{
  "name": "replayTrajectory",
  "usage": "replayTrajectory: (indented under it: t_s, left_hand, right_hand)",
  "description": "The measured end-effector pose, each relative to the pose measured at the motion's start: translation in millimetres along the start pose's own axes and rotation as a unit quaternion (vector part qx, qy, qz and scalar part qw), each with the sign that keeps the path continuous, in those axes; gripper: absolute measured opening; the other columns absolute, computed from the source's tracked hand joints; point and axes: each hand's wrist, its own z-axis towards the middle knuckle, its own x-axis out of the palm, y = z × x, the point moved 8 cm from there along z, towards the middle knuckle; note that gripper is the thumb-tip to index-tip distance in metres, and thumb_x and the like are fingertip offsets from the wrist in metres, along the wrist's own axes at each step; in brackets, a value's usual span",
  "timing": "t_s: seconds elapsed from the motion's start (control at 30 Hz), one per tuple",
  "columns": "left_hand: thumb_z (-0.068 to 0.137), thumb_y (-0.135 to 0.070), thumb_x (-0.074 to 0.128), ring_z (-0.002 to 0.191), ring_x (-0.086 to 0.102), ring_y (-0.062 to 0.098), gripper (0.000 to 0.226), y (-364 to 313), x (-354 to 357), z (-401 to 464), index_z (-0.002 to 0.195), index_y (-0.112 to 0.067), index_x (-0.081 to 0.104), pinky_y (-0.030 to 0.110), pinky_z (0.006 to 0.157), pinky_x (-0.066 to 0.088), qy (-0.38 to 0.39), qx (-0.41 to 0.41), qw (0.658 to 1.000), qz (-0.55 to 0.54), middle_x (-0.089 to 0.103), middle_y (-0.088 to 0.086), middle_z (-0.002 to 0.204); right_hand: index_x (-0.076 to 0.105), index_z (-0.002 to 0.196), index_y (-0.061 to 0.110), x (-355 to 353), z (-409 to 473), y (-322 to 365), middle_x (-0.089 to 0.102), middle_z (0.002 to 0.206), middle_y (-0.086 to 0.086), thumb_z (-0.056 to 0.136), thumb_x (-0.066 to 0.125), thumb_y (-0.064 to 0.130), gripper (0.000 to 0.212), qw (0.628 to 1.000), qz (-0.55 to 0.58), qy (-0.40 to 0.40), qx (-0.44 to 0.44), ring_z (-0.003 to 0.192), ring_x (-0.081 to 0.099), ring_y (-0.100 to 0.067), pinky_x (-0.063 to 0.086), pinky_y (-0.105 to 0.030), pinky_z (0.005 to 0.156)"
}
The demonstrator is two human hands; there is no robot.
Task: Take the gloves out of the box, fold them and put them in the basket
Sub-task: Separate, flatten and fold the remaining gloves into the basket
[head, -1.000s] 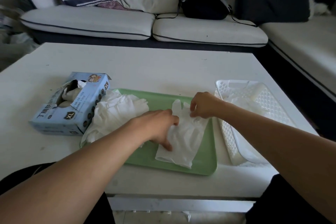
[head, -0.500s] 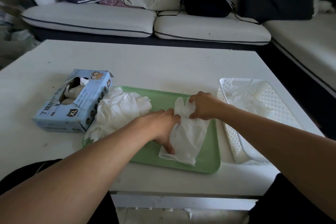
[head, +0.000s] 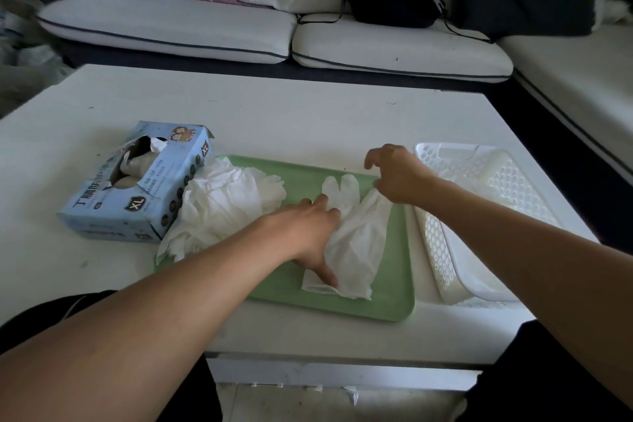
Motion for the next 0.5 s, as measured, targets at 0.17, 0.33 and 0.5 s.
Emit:
replayTrajectory:
  t_s: [0.17,0.33,0.5]
  left_hand:
    - [0.062,-0.069,0.084,0.113,0.055,0.025,0.095,-6.6,-6.0,2.3,0.134,-0.02,0.045,0.04,0.087,0.05,-0.035,0.024,0.999,-0.013,0.043,0.001,0.13]
    - [0.063,-0.069,0.083,0.116,0.053,0.022,0.096,-14.3,0.7,3.4,0.14,-0.025,0.047,0.039,0.093,0.05,-0.022,0.063,0.998,-0.018,0.044,-0.006,0.134]
    - [0.062,-0.068,0.085,0.12,0.051,0.022,0.101,-13.5,1.9,3.2,0.145,-0.028,0.044,0.04,0.097,0.049,-0.008,0.076,0.997,-0.018,0.041,-0.01,0.14]
  right_hand:
    - [0.049,0.06,0.008,7.3,-3.4,-9.2,0.052,0.058,-0.006,0.076,0.071,-0.001,0.028,0.992,-0.105,0.055,0.053,0.057,0.056,-0.022,0.04,-0.023,0.044]
    - [0.044,0.061,0.013,26.6,-5.9,-2.3,0.048,0.061,-0.003,0.077,0.082,0.016,0.042,0.987,-0.123,0.095,0.029,0.069,0.057,-0.027,0.042,-0.026,0.055]
    - [0.039,0.062,0.013,25.9,-9.1,-3.1,0.043,0.063,-0.003,0.079,0.074,0.004,0.039,0.984,-0.139,0.103,0.029,0.061,0.05,-0.023,0.031,-0.025,0.044]
